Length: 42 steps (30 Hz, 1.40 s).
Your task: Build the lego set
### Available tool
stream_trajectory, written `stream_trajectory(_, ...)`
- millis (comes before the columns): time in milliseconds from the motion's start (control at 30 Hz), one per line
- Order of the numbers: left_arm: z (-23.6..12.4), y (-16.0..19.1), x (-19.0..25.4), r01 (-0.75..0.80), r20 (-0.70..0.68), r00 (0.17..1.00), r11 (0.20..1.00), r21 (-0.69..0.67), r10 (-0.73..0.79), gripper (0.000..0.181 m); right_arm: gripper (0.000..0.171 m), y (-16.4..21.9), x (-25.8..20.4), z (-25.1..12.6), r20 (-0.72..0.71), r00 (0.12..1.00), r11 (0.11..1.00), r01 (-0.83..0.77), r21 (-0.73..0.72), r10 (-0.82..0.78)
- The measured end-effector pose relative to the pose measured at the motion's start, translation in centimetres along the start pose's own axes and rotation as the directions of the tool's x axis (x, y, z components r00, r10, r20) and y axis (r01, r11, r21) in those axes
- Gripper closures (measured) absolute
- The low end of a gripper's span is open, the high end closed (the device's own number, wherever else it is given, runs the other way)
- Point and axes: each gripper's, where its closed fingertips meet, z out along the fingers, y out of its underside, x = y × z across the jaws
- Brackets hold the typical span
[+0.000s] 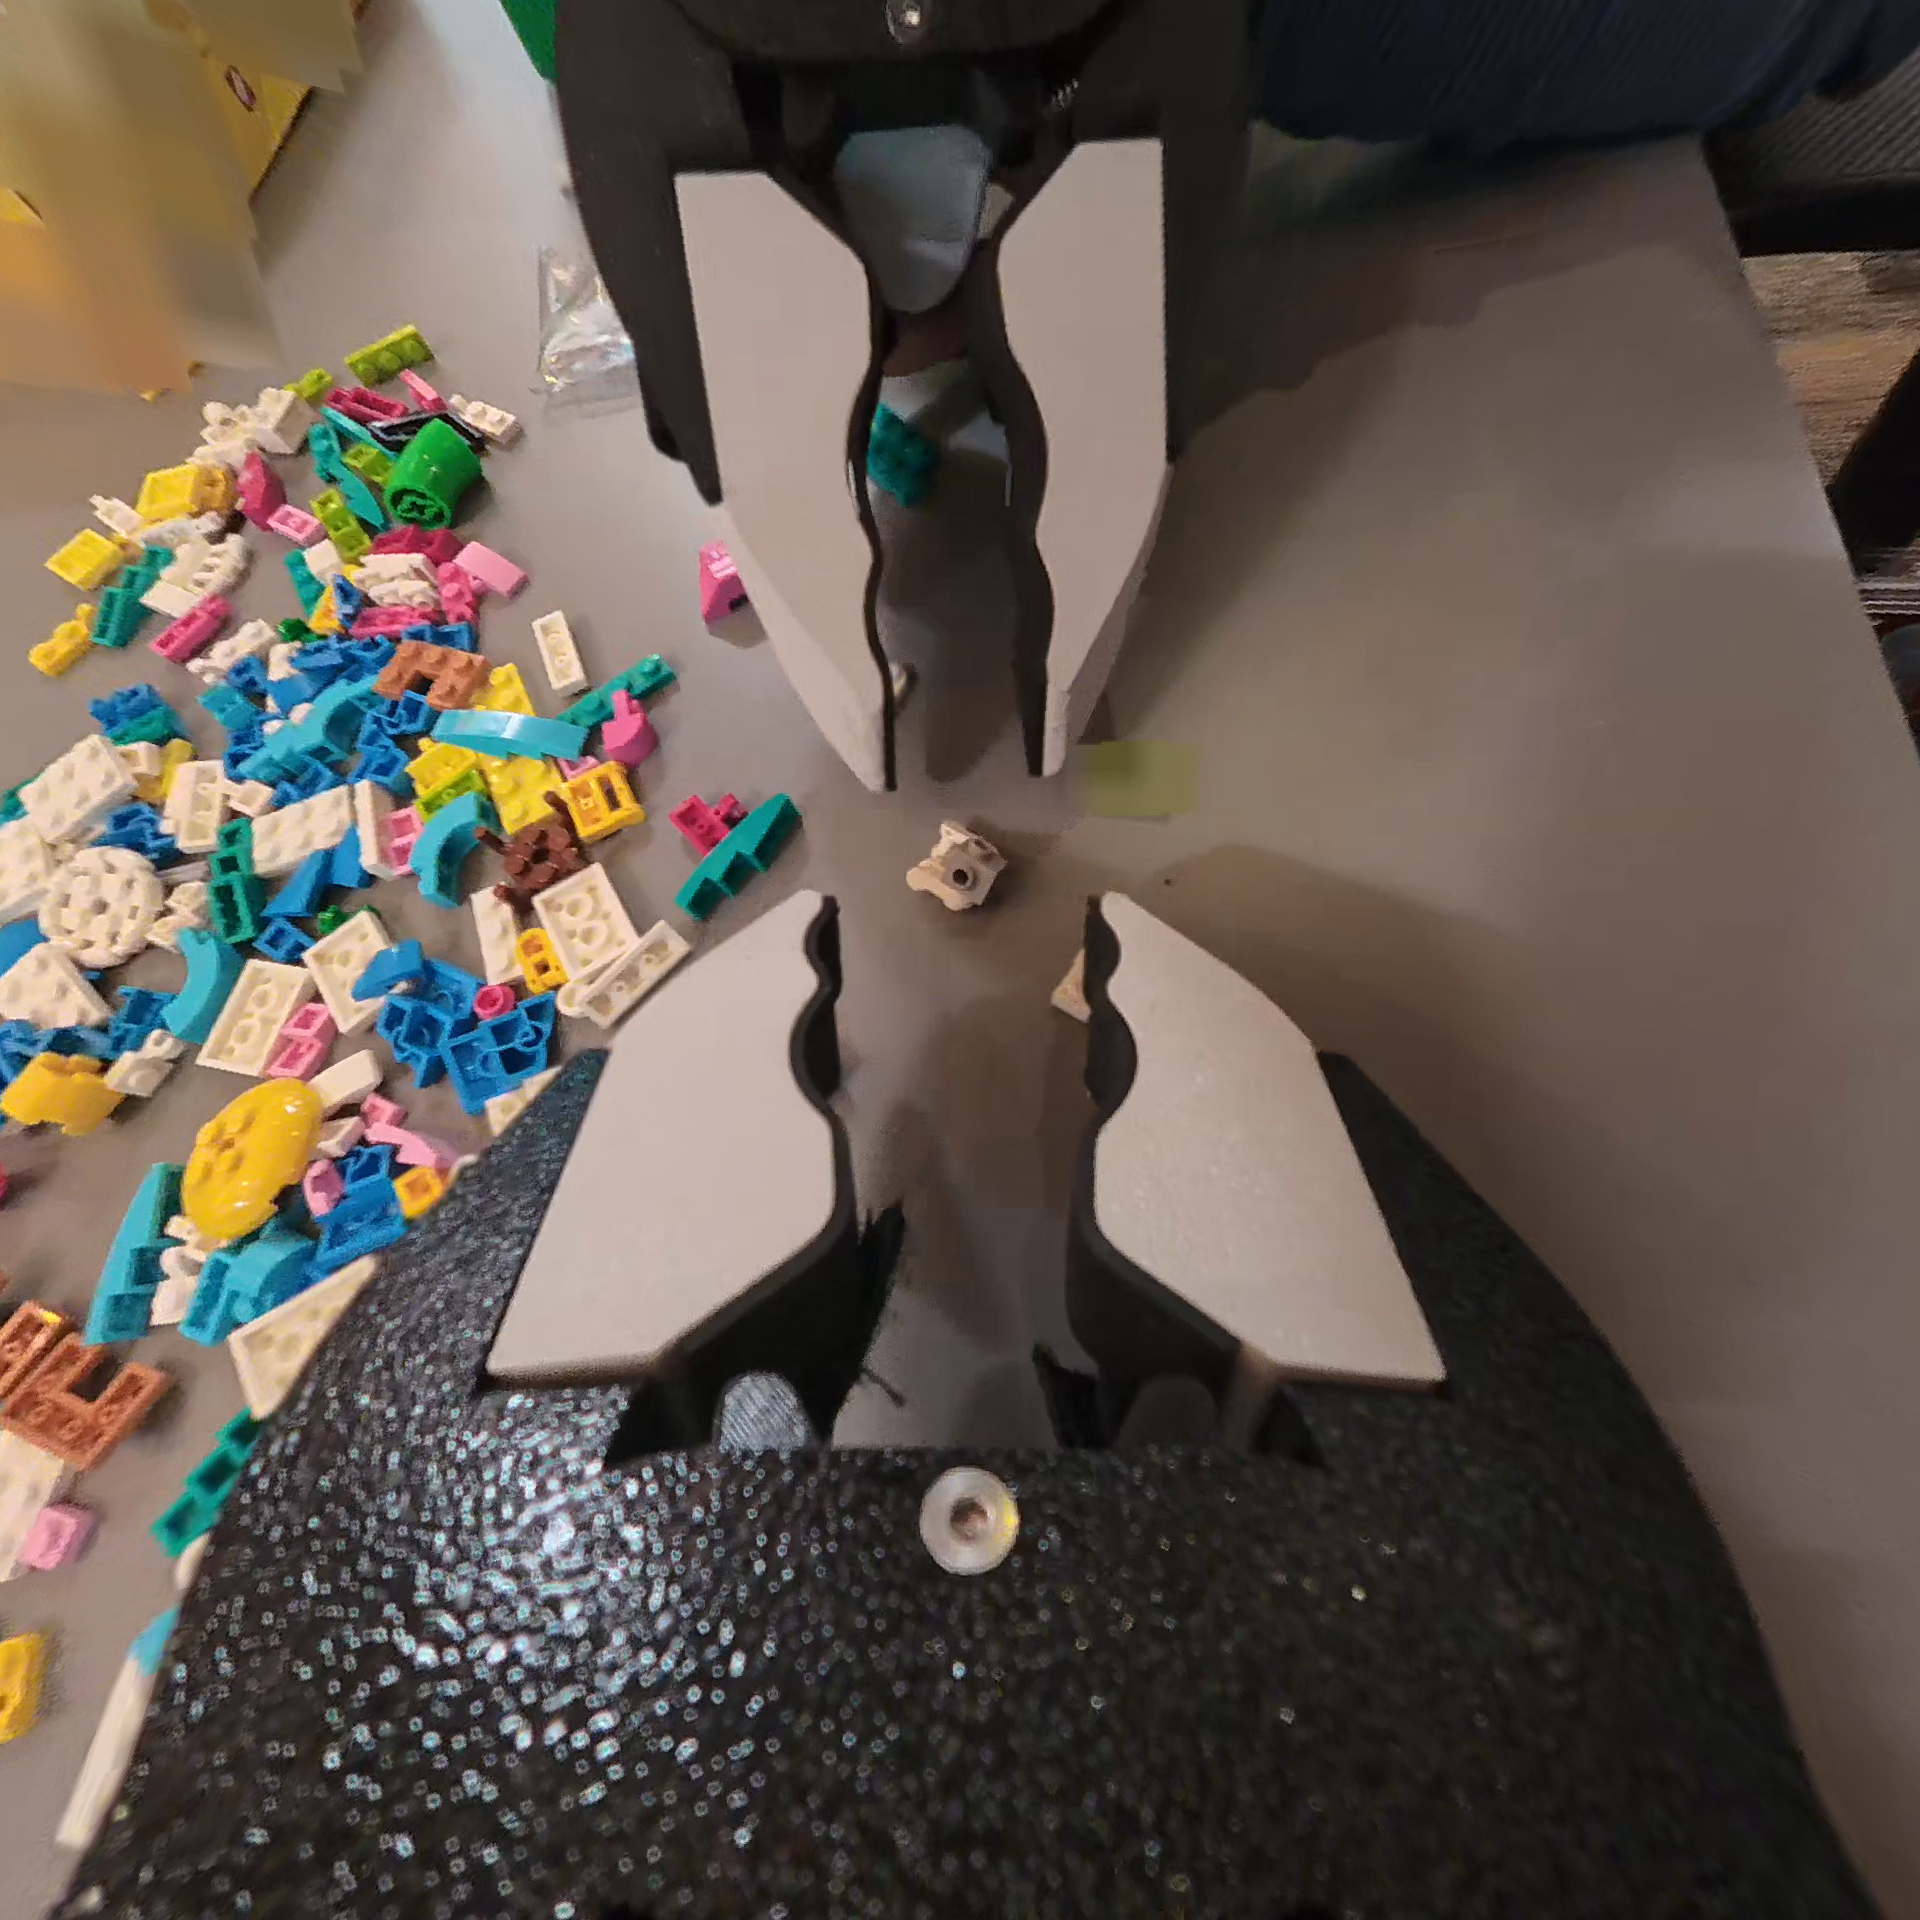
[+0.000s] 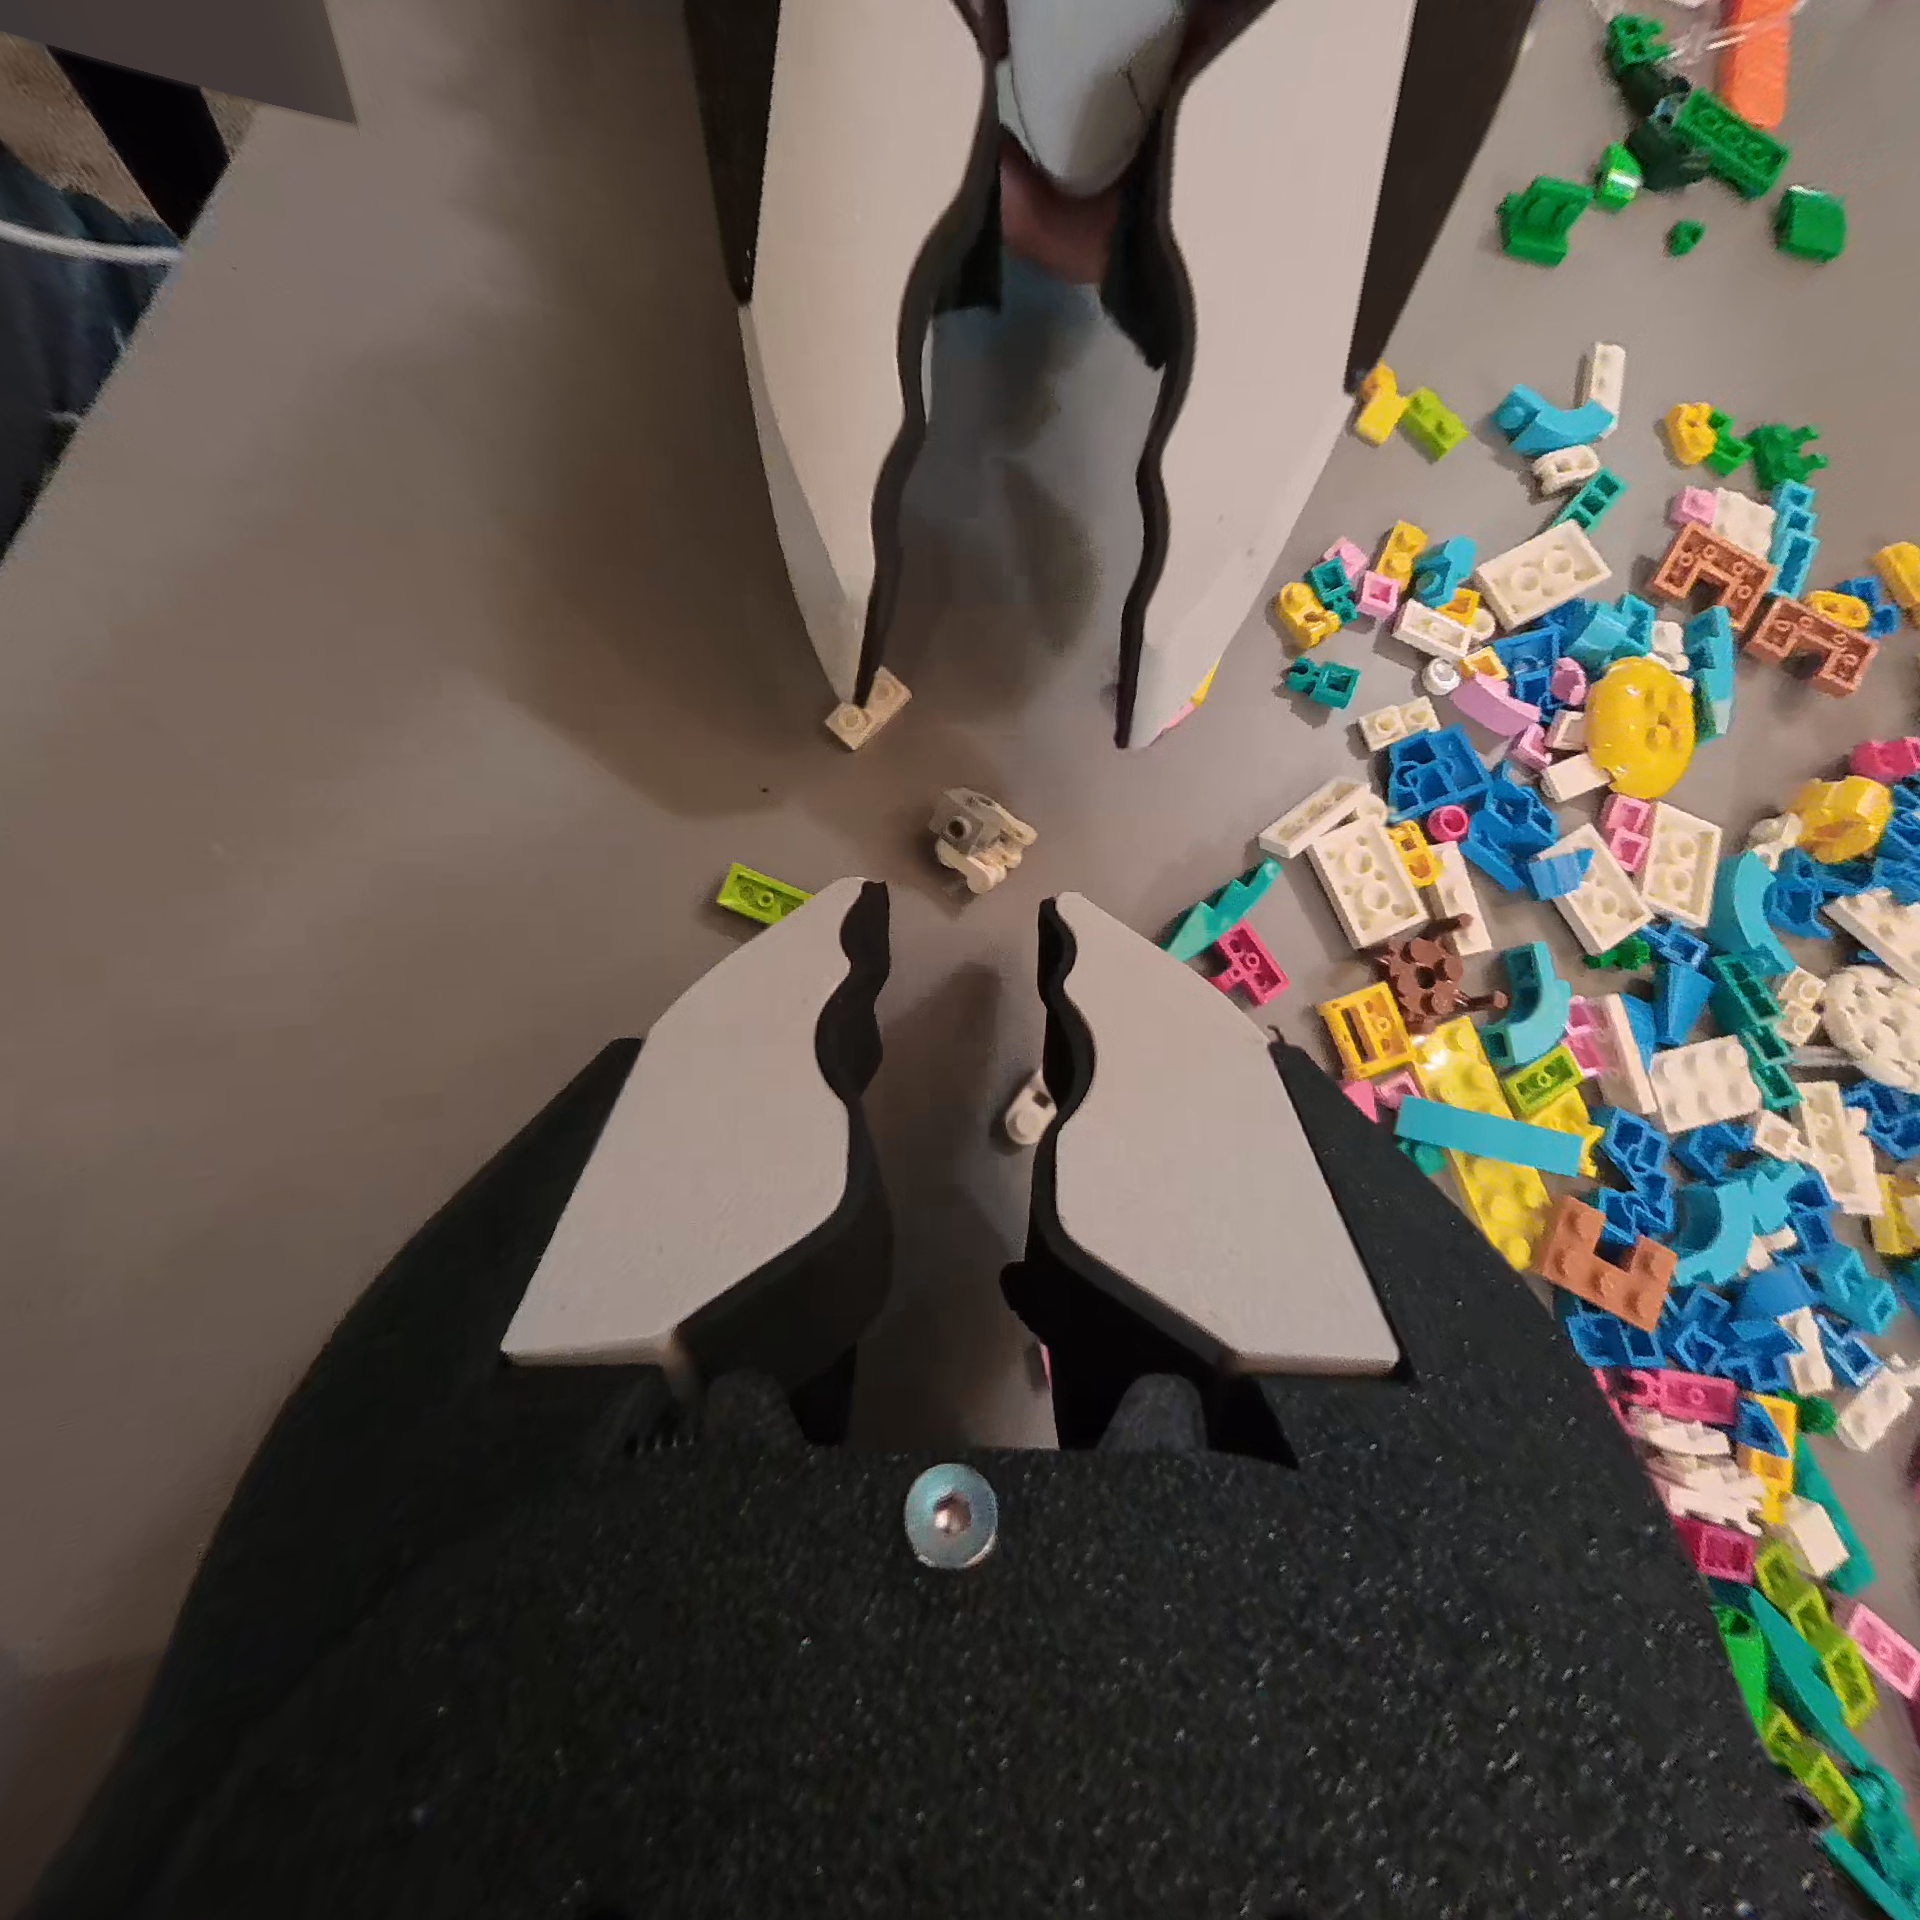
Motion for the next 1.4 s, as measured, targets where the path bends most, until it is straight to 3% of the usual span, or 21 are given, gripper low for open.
stream_trajectory(200,0.2,0.1,0.3,0.052,-0.018,0.998,0.999,-0.016,-0.052,0.146,0.145,-0.1,-0.2,1.0,0.011,1.000,1.000,-0.021,-0.007,0.021)
stream_trajectory(633,0.1,0.4,-1.1,0.137,0.047,0.989,0.991,-0.005,-0.137,0.149,0.154,-0.6,1.3,1.4,-0.058,0.995,0.996,-0.082,0.024,0.083)
stream_trajectory(833,-0.2,-0.5,-1.5,0.276,0.005,0.961,0.957,0.090,-0.277,0.149,0.155,-3.0,3.0,0.2,-0.251,0.968,0.989,0.061,0.136,-0.025)
stream_trajectory(1067,-1.1,-1.8,-1.9,0.340,-0.040,0.940,0.919,0.200,-0.339,0.159,0.155,-4.0,3.6,-0.4,-0.389,0.909,0.975,0.201,0.097,-0.149)
stream_trajectory(1300,-1.9,-1.6,-2.3,0.211,0.035,0.975,0.963,0.171,-0.220,0.181,0.155,-3.5,2.7,-0.6,-0.292,0.950,0.979,0.155,0.135,-0.110)
stream_trajectory(1400,-1.7,-1.2,-2.2,0.177,0.047,0.982,0.974,0.139,-0.185,0.181,0.155,-3.4,2.3,-0.8,-0.229,0.971,0.979,0.106,0.177,-0.064)
